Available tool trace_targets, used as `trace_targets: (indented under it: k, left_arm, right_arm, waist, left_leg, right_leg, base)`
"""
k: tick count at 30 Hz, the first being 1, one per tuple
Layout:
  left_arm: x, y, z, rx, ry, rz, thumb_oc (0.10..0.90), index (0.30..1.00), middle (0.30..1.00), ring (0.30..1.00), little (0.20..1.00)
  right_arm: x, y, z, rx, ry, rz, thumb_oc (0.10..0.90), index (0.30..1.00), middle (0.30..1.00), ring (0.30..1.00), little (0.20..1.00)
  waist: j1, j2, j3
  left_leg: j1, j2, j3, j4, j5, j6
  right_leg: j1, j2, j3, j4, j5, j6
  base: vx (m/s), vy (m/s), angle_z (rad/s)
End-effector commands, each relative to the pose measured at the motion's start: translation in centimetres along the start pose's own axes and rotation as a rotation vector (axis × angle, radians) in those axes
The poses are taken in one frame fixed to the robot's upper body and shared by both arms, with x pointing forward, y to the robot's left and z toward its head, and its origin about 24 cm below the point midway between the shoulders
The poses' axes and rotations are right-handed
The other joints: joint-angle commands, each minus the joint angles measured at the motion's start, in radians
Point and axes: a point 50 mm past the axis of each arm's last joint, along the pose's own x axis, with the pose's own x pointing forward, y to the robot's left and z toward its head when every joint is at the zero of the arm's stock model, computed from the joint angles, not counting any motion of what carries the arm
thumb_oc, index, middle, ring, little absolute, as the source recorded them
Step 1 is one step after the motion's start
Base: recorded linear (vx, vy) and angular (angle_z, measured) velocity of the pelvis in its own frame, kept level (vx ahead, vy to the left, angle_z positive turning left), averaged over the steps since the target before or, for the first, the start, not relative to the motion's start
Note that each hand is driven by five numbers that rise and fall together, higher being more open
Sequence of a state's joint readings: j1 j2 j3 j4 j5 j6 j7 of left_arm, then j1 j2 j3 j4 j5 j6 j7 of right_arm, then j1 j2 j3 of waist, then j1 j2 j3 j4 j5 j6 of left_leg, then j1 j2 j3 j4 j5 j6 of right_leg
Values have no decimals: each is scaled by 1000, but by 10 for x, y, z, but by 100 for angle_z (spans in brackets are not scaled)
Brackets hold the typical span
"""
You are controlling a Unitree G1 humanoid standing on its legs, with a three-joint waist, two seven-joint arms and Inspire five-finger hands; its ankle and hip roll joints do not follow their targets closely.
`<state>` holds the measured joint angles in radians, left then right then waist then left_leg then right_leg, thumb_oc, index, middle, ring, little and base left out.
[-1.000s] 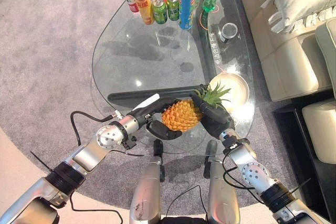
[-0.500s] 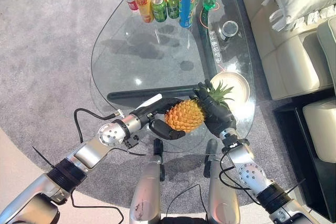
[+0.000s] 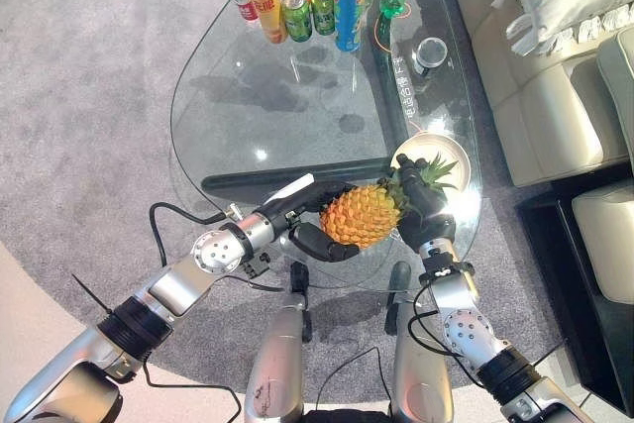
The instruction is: Pick up the fruit to the plate
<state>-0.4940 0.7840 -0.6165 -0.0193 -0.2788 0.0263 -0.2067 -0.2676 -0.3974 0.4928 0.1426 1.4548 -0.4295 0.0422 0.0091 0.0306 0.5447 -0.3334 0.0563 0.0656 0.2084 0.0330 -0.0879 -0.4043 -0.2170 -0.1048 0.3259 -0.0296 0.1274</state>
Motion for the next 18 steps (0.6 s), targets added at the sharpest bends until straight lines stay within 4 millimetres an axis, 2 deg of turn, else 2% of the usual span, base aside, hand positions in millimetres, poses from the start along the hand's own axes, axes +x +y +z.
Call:
trace_targets:
  k: [1, 4, 5, 6, 7, 18]
  left_arm:
    - [5, -53, 51, -85, -283, -243, 100, 300, 300, 300, 200]
    - [7, -51, 47, -106, -253, -227, 100, 300, 300, 300, 200]
    - [7, -50, 46, -109, -242, -219, 254, 432, 432, 432, 354]
    - [7, -50, 45, -110, -235, -213, 506, 648, 648, 648, 606]
    - [7, -50, 44, -113, -227, -202, 800, 900, 900, 900, 900]
    - [7, -48, 37, -134, -193, -168, 800, 900, 900, 900, 900]
  right_arm:
    - [24, 112, 23, 89, -171, 576, 100, 300, 300, 300, 200]
    - [23, 113, 23, 87, -165, 592, 100, 300, 300, 300, 200]
    - [23, 113, 23, 87, -165, 595, 100, 300, 300, 300, 200]
    - [23, 113, 22, 87, -166, 597, 100, 300, 300, 300, 200]
    - [23, 113, 22, 88, -166, 598, 100, 300, 300, 300, 200]
    - [21, 111, 23, 79, -175, 591, 100, 300, 300, 300, 200]
  waist:
    - [-29, 7, -25]
    - [-29, 7, -25]
    - [-28, 7, -25]
    - [-28, 7, -25]
    - [-28, 7, -25]
    - [-26, 3, -25]
  left_leg:
    - [-23, -149, 57, 135, -134, 72]
    - [-23, -149, 56, 137, -134, 72]
    - [-23, -148, 56, 136, -133, 71]
    - [-23, -148, 57, 136, -133, 71]
    - [-24, -148, 57, 137, -133, 71]
    - [-22, -144, 59, 136, -133, 73]
  right_leg:
    - [92, 100, -75, -110, 18, -39]
    - [93, 100, -77, -109, 18, -40]
    - [92, 100, -78, -109, 18, -40]
    - [92, 100, -79, -109, 18, -40]
    - [92, 100, -79, -109, 18, -40]
    - [90, 103, -85, -106, 17, -39]
  base:
    - [0, 0, 0]
    - [0, 0, 0]
    - [0, 0, 0]
    - [0, 0, 0]
    - [0, 0, 0]
    - [0, 0, 0]
